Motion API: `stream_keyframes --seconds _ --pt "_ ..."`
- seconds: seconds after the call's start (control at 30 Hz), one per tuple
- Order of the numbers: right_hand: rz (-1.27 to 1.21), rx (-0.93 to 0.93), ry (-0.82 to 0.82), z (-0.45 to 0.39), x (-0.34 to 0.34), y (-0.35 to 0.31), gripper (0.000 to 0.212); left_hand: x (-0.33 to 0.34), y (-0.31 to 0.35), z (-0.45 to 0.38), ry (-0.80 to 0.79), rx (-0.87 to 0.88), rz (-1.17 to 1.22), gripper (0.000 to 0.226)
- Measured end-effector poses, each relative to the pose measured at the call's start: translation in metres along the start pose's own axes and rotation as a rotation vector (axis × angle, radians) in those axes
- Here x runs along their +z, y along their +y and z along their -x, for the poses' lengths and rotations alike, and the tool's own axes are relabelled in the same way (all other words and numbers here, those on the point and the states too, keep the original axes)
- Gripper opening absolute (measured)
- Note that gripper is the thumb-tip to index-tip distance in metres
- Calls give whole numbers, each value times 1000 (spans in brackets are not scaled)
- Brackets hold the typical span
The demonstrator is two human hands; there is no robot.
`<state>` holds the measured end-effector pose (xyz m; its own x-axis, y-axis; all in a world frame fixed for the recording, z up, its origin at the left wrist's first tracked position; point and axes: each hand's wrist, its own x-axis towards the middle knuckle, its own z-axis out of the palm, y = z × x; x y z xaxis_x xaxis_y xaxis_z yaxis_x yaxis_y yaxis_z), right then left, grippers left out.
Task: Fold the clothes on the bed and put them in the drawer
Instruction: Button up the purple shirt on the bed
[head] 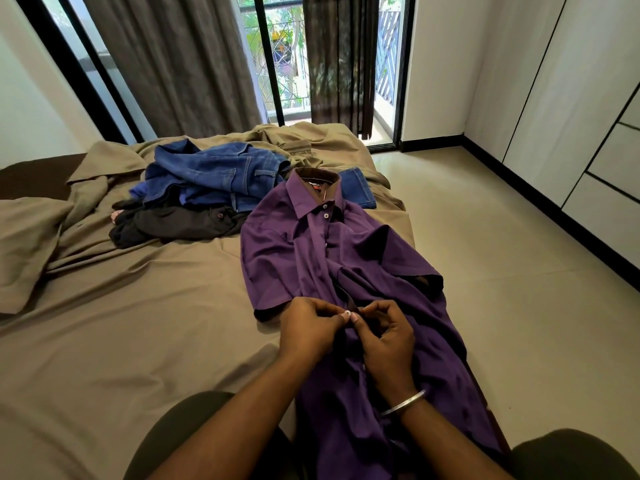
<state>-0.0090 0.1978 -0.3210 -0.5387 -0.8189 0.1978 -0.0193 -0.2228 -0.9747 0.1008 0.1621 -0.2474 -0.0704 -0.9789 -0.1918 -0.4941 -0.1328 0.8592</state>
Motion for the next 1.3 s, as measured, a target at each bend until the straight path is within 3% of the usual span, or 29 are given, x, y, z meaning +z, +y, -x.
stream_keyframes --seconds 0.7,0.97,1.3 --pt "21 -8 12 -1 -2 1 22 2 -8 -6 11 7 -78 9" --pt "-142 69 -114 -6 -8 -2 28 2 -7 -7 -2 38 -131 11" --pt "-11 -26 -138 -1 -6 6 29 -1 -4 -4 1 -4 -83 13"
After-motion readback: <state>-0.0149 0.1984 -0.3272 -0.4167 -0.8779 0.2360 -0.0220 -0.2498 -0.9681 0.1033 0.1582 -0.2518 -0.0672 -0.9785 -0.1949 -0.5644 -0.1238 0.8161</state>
